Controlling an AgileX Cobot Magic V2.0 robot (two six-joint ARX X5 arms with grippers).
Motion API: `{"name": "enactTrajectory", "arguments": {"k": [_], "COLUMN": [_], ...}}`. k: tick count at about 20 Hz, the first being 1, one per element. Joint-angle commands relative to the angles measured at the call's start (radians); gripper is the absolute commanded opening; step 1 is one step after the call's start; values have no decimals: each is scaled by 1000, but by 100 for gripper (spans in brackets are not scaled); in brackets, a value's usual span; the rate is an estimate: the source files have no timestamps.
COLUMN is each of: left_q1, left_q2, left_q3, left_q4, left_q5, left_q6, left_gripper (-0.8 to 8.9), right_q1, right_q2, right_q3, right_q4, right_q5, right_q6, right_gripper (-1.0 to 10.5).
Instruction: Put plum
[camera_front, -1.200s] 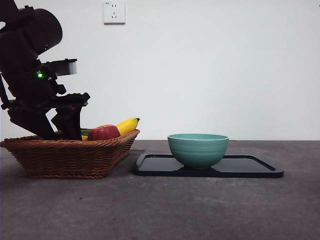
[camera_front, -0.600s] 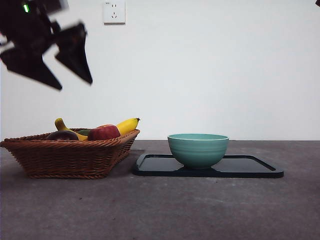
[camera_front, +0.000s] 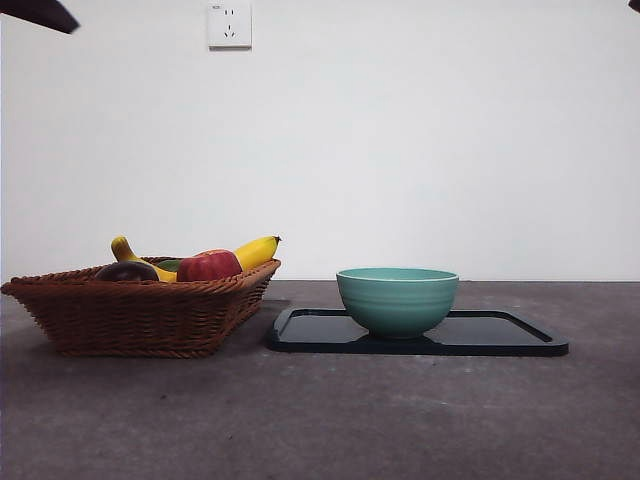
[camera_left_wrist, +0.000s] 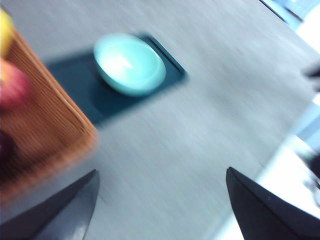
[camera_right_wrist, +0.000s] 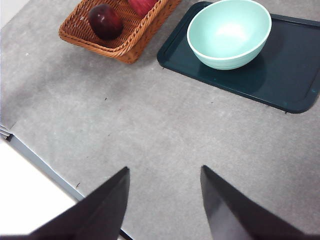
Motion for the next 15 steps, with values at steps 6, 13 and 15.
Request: {"name": "enactTrajectory", "arguments": {"k": [6, 13, 15], "left_q1": [-4, -4, -4], "left_q2": [-6, -6, -6], "left_q3": [23, 23, 23], "left_q4": [-76, -75, -74], "left_q5": [13, 13, 13], "left_q6": [24, 24, 24], "left_gripper": [402, 402, 402], "right_q1": [5, 5, 5], "right_q2": [2, 3, 4], "right_q3": [7, 7, 7], "right_q4": [10, 10, 16], "right_q5": [3, 4, 15], "right_q6": [-8, 3, 56], "right_gripper": [226, 226, 226]}}
